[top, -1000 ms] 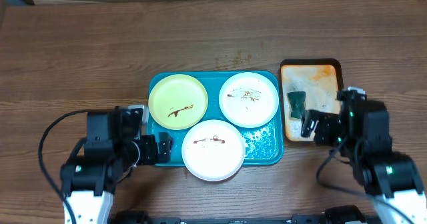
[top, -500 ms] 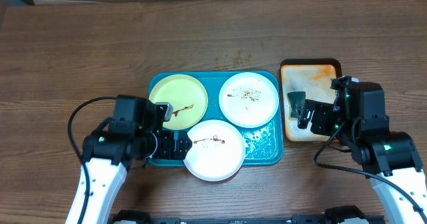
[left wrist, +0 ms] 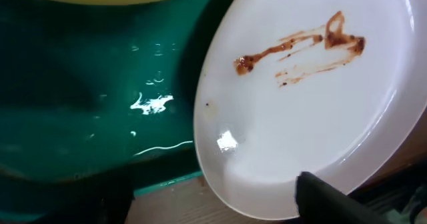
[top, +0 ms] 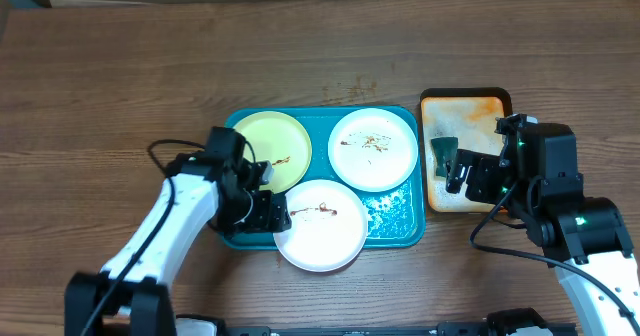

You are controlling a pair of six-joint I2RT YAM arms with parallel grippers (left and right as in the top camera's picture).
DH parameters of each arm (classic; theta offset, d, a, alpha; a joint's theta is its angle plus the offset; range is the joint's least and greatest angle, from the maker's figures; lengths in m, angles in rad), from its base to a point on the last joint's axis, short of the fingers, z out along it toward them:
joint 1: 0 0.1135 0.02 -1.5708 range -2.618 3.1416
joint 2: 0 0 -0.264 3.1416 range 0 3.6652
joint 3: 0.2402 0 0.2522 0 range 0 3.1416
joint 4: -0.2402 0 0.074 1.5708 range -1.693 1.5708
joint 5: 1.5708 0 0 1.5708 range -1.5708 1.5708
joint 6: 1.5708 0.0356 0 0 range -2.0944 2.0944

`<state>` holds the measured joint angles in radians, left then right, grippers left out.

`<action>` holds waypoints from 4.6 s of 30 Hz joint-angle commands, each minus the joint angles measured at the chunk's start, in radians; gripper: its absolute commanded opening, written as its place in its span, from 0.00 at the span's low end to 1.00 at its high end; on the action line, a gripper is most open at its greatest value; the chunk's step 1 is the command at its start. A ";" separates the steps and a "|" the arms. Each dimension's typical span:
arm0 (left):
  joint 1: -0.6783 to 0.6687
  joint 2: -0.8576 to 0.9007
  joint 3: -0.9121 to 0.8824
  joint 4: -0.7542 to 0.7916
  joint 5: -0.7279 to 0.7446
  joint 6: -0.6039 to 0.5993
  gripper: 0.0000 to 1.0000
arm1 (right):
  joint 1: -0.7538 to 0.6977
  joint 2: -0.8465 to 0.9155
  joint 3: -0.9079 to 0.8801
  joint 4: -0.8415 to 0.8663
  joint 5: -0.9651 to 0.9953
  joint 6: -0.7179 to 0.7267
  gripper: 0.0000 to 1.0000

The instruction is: Clean dirty plates on tray and stack at the side

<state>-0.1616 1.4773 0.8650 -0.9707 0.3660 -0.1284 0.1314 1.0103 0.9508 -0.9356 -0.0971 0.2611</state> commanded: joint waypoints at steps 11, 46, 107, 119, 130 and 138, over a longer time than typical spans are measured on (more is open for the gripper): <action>-0.207 0.118 0.022 0.018 -0.118 -0.136 0.59 | -0.003 0.013 0.032 0.006 0.002 0.001 1.00; -0.219 0.125 0.023 0.198 -0.167 -0.175 0.04 | -0.003 0.122 0.071 0.024 0.013 -0.138 0.92; -0.219 0.125 0.023 0.197 -0.163 -0.176 0.15 | -0.003 0.785 0.147 0.163 0.108 -0.122 0.13; -0.219 0.125 0.023 0.198 -0.163 -0.175 0.18 | -0.003 0.785 0.073 0.198 0.128 -0.017 0.04; -0.219 0.126 0.023 0.204 -0.164 -0.175 0.29 | -0.003 0.708 0.323 0.011 0.119 -0.017 0.04; -0.219 0.126 0.021 0.205 -0.167 -0.175 0.30 | -0.003 0.625 0.380 -0.081 0.119 -0.017 0.04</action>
<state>-0.3737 1.5940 0.8669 -0.7692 0.2050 -0.2901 0.1314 1.6680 1.3151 -0.9855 0.0154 0.2359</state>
